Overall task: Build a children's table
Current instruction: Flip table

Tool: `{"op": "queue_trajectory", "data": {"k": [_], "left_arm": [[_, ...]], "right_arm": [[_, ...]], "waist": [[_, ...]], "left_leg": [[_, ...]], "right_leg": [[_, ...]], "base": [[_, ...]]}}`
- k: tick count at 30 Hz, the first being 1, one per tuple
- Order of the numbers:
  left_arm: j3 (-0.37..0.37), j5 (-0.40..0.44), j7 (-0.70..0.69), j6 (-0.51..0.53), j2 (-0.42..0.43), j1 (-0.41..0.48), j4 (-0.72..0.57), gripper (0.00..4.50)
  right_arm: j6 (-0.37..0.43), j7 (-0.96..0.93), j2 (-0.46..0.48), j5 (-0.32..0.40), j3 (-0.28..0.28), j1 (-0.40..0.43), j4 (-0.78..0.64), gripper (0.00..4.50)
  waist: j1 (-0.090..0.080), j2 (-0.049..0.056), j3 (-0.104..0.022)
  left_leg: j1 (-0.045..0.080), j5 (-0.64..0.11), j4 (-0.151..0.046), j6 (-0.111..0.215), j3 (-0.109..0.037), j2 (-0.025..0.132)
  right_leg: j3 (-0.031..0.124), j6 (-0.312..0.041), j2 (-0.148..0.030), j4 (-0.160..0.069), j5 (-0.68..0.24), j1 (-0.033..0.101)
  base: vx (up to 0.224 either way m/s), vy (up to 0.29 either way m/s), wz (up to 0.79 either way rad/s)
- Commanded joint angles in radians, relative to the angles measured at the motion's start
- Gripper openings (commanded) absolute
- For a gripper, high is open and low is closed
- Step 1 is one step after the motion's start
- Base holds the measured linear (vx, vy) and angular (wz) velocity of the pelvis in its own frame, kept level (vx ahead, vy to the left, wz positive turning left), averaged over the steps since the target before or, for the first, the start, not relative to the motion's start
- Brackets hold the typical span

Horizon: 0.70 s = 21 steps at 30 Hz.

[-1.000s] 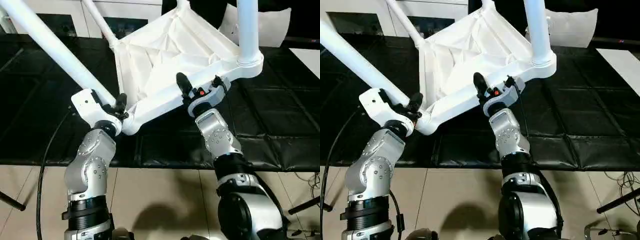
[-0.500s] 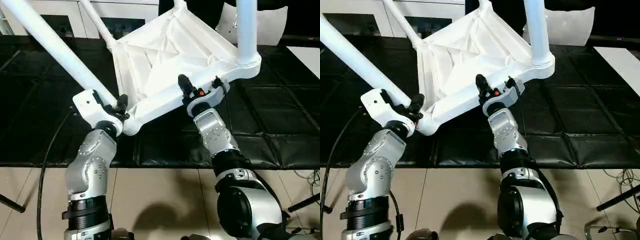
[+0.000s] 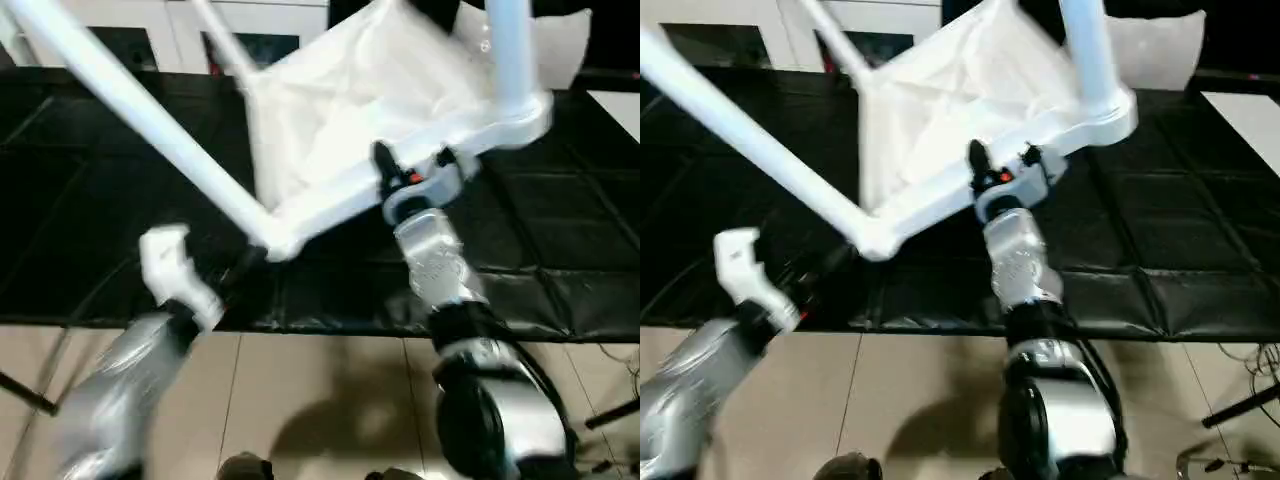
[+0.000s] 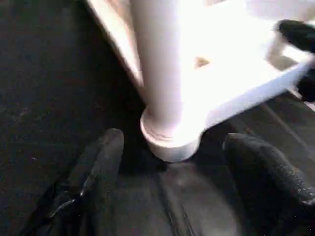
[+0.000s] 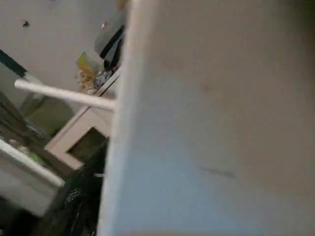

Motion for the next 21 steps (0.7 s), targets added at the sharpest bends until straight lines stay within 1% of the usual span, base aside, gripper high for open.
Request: {"op": "queue_trajectory", "data": {"k": [1,2,3,4,5,6,7,8,9,10,11,12,13,14,15,16,17,18,19,20,21], "left_arm": [[-0.029,-0.018,-0.059,0.000,0.032,0.015,-0.064,3.68],[-0.052,-0.015,-0.106,-0.001,0.080,0.042,-0.110,3.68],[-0.052,-0.015,-0.106,-0.001,0.080,0.042,-0.110,3.68],[-0.066,-0.013,-0.133,0.001,0.113,0.058,-0.143,3.68],[-0.074,-0.014,-0.149,0.010,0.142,0.070,-0.177,3.68],[-0.079,-0.021,-0.168,0.020,0.170,0.077,-0.210,3.68],[-0.078,-0.026,-0.181,0.030,0.203,0.065,-0.249,3.68],[-0.071,-0.035,-0.197,0.041,0.243,0.026,-0.289,3.68],[-0.069,-0.036,-0.199,0.045,0.256,0.008,-0.301,3.68],[-0.066,-0.022,-0.203,0.041,0.289,-0.073,-0.315,3.68],[-0.062,-0.016,-0.208,0.030,0.305,-0.127,-0.316,3.68],[-0.068,0.002,-0.214,0.019,0.323,-0.167,-0.311,3.68],[-0.076,0.026,-0.222,0.007,0.346,-0.212,-0.304,3.68],[-0.087,0.051,-0.228,-0.007,0.362,-0.258,-0.292,3.68],[-0.093,0.065,-0.229,-0.014,0.369,-0.297,-0.282,3.68],[-0.097,0.078,-0.232,-0.024,0.375,-0.342,-0.268,3.68],[-0.118,0.119,-0.245,-0.054,0.400,-0.425,-0.242,3.68],[-0.119,0.121,-0.245,-0.055,0.401,-0.429,-0.241,3.68],[-0.127,0.131,-0.246,-0.060,0.415,-0.457,-0.234,3.81],[-0.148,0.168,-0.250,-0.097,0.435,-0.523,-0.211,3.98],[-0.148,0.168,-0.250,-0.097,0.435,-0.523,-0.211,4.02]], "right_arm": [[-0.040,-0.033,-0.053,-0.072,0.009,0.002,-0.115,2.14],[-0.028,-0.042,-0.077,-0.109,0.032,0.031,-0.162,2.13],[-0.028,-0.042,-0.077,-0.109,0.032,0.031,-0.162,2.13],[-0.017,-0.052,-0.090,-0.133,0.045,0.051,-0.198,2.13],[0.001,-0.058,-0.100,-0.145,0.055,0.073,-0.239,2.12],[0.027,-0.069,-0.110,-0.159,0.064,0.094,-0.280,2.12],[0.062,-0.087,-0.128,-0.187,0.078,0.121,-0.330,2.12],[0.105,-0.116,-0.149,-0.222,0.094,0.148,-0.386,2.12],[0.117,-0.126,-0.156,-0.234,0.098,0.155,-0.403,2.12],[0.147,-0.145,-0.174,-0.257,0.107,0.168,-0.437,2.12],[0.165,-0.152,-0.187,-0.271,0.117,0.171,-0.452,2.12],[0.175,-0.153,-0.200,-0.282,0.127,0.170,-0.460,2.12],[0.186,-0.154,-0.214,-0.294,0.139,0.169,-0.469,2.12],[0.199,-0.150,-0.227,-0.302,0.148,0.163,-0.472,2.12],[0.210,-0.148,-0.237,-0.308,0.155,0.158,-0.474,2.12],[0.222,-0.147,-0.247,-0.313,0.159,0.148,-0.471,2.12],[0.247,-0.153,-0.263,-0.314,0.163,0.133,-0.470,2.12],[0.248,-0.153,-0.264,-0.314,0.163,0.133,-0.470,2.12],[0.267,-0.161,-0.270,-0.310,0.165,0.133,-0.483,2.12],[0.298,-0.167,-0.282,-0.307,0.171,0.127,-0.491,2.09],[0.298,-0.167,-0.282,-0.307,0.171,0.127,-0.491,2.07]], "waist": [[-0.012,0.007,-0.081],[-0.014,0.003,-0.079],[-0.009,0.006,-0.079],[-0.012,0.006,-0.074],[-0.014,0.001,-0.074],[-0.014,-0.003,-0.074],[-0.016,-0.005,-0.073],[-0.010,-0.001,-0.074],[-0.011,0.000,-0.075],[-0.013,-0.004,-0.071],[-0.012,-0.002,-0.070],[-0.018,-0.003,-0.070],[-0.021,-0.011,-0.070],[-0.025,-0.010,-0.070],[-0.029,-0.012,-0.068],[-0.032,-0.011,-0.073],[-0.040,-0.013,-0.075],[-0.043,-0.015,-0.074],[-0.046,-0.015,-0.075],[-0.048,-0.016,-0.079],[-0.048,-0.016,-0.079]], "left_leg": [[0.038,-0.130,-0.070,0.002,0.003,0.033],[0.037,-0.141,-0.072,-0.002,0.004,0.032],[0.040,-0.151,-0.073,-0.007,0.003,0.032],[0.042,-0.201,-0.077,-0.028,0.004,0.031],[0.043,-0.213,-0.078,-0.031,0.006,0.031],[0.039,-0.211,-0.079,-0.035,0.004,0.030],[0.035,-0.203,-0.080,-0.040,0.003,0.029],[0.039,-0.200,-0.080,-0.044,0.003,0.028],[0.042,-0.196,-0.078,-0.046,0.004,0.027],[0.042,-0.221,-0.081,-0.058,0.005,0.024],[0.046,-0.235,-0.079,-0.065,0.006,0.023],[0.038,-0.242,-0.082,-0.080,0.002,0.022],[0.030,-0.237,-0.082,-0.087,0.001,0.019],[0.032,-0.245,-0.081,-0.090,0.002,0.019],[0.031,-0.256,-0.081,-0.091,0.001,0.018],[0.029,-0.252,-0.078,-0.100,0.000,0.017],[0.032,-0.259,-0.075,-0.104,0.000,0.015],[0.029,-0.258,-0.076,-0.105,-0.001,0.015],[0.027,-0.251,-0.075,-0.104,0.000,0.015],[0.026,-0.230,-0.073,-0.102,-0.001,0.016],[0.026,-0.230,-0.073,-0.102,-0.001,0.016]], "right_leg": [[0.018,-0.173,-0.026,-0.052,-0.047,0.044],[0.018,-0.165,-0.025,-0.054,-0.067,0.043],[0.019,-0.155,-0.027,-0.055,-0.085,0.042],[0.021,-0.133,-0.025,-0.063,-0.151,0.035],[0.023,-0.128,-0.026,-0.064,-0.165,0.034],[0.025,-0.113,-0.026,-0.064,-0.176,0.037],[0.025,-0.100,-0.025,-0.063,-0.181,0.038],[0.024,-0.090,-0.023,-0.063,-0.185,0.035],[0.025,-0.085,-0.022,-0.062,-0.181,0.032],[0.025,-0.071,-0.020,-0.067,-0.228,0.030],[0.026,-0.066,-0.019,-0.068,-0.250,0.024],[0.025,-0.065,-0.022,-0.068,-0.264,0.031],[0.025,-0.052,-0.024,-0.069,-0.279,0.036],[0.026,-0.045,-0.024,-0.070,-0.292,0.033],[0.027,-0.035,-0.024,-0.074,-0.315,0.033],[0.026,-0.026,-0.026,-0.072,-0.328,0.037],[0.026,-0.026,-0.025,-0.074,-0.341,0.033],[0.026,-0.028,-0.024,-0.075,-0.339,0.034],[0.025,-0.036,-0.024,-0.073,-0.322,0.034],[0.024,-0.044,-0.024,-0.069,-0.290,0.038],[0.024,-0.044,-0.024,-0.069,-0.290,0.038]], "base": [[0.000,0.000,0.00],[0.000,0.000,0.00],[0.000,0.000,0.00],[0.000,0.000,0.00],[0.000,0.000,0.00],[0.000,0.000,0.00],[0.000,0.000,0.00],[0.000,0.000,0.00],[0.000,0.000,0.00],[0.000,0.000,0.00],[0.000,0.000,0.00],[0.000,0.000,0.00],[0.000,0.000,0.00],[0.000,0.000,0.00],[0.000,0.000,0.00],[0.000,0.000,0.00],[0.000,0.000,0.00],[0.000,0.000,0.00],[0.000,0.000,0.00],[0.000,0.000,0.00],[0.000,0.000,0.00]]}}
